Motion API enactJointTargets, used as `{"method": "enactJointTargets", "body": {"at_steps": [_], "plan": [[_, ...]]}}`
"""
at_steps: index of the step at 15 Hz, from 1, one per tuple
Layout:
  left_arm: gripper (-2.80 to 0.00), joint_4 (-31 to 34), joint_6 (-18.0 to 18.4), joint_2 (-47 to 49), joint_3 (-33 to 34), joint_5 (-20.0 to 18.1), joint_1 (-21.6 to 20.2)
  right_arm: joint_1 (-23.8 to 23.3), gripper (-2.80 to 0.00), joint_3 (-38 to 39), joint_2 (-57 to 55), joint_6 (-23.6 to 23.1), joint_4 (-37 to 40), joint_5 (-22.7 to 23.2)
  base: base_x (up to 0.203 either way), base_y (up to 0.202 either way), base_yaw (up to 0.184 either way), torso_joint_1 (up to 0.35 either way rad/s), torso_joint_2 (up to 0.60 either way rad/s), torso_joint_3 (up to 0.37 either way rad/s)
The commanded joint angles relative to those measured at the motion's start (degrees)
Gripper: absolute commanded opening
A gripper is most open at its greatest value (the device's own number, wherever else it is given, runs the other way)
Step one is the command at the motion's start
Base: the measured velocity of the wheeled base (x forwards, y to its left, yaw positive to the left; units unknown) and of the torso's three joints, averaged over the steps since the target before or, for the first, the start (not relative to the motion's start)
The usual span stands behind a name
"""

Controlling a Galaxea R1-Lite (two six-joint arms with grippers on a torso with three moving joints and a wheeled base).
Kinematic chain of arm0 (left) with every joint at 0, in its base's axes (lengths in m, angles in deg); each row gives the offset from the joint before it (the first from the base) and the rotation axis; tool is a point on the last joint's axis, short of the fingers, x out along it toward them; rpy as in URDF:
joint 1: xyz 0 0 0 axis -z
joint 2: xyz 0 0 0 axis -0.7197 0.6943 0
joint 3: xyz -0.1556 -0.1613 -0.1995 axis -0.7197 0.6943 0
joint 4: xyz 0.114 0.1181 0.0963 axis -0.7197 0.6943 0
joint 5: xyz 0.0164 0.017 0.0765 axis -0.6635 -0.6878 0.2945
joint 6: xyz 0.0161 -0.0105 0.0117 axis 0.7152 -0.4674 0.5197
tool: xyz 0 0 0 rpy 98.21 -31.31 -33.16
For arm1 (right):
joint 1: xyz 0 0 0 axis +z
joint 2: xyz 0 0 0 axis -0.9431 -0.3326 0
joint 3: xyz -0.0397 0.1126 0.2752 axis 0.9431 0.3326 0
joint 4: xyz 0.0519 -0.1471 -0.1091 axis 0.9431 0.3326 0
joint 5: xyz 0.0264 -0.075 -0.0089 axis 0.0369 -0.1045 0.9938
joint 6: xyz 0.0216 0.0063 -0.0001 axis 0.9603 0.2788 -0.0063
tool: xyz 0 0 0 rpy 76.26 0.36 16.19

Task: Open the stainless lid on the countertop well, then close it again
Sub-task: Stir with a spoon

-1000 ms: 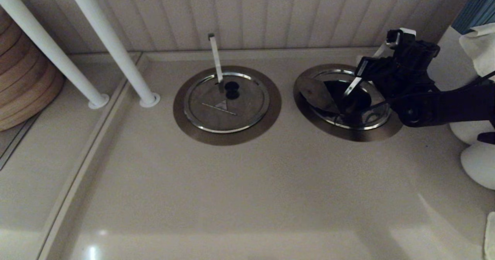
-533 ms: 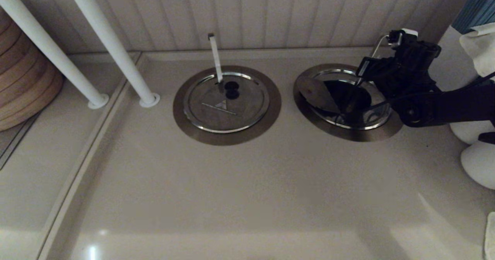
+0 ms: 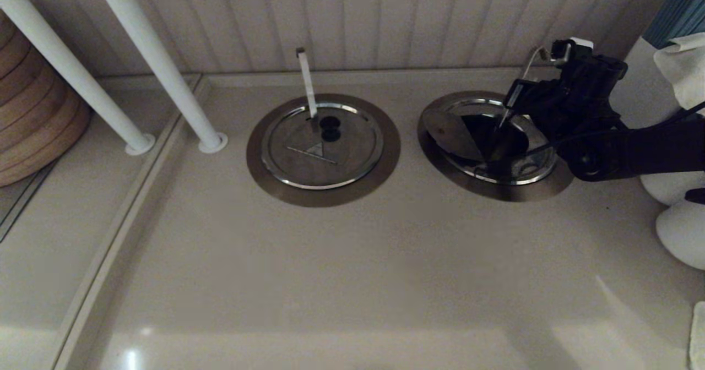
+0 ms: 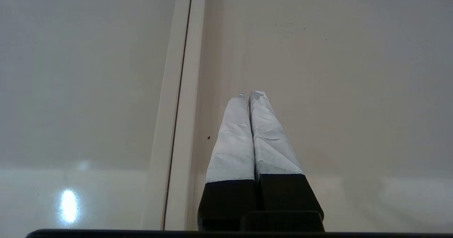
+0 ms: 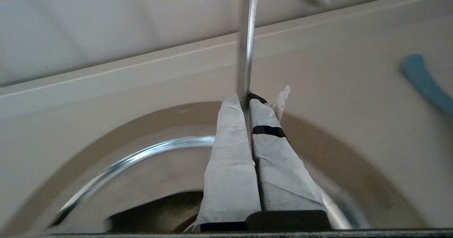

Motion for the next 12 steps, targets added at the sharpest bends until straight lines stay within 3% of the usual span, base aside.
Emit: {"method": "enactJointTargets", "body": {"at_steps": [1,12], "plan": [[-2.8,-0.02,-0.03,0.03,0.0,-0.03,-0.01,1.33,-2.8,2.02,3.89,0.03,-0.32,-0.09,0.0,0.0,0.0,0.0,0.0,0.0],[-2.8,-0.02,-0.12,0.0,0.0,0.02,-0.01,3.96,-2.8,7.53,11.95,-0.5,-0.2,0.09,0.0,0.0,0.0,0.0,0.0,0.0]]}}
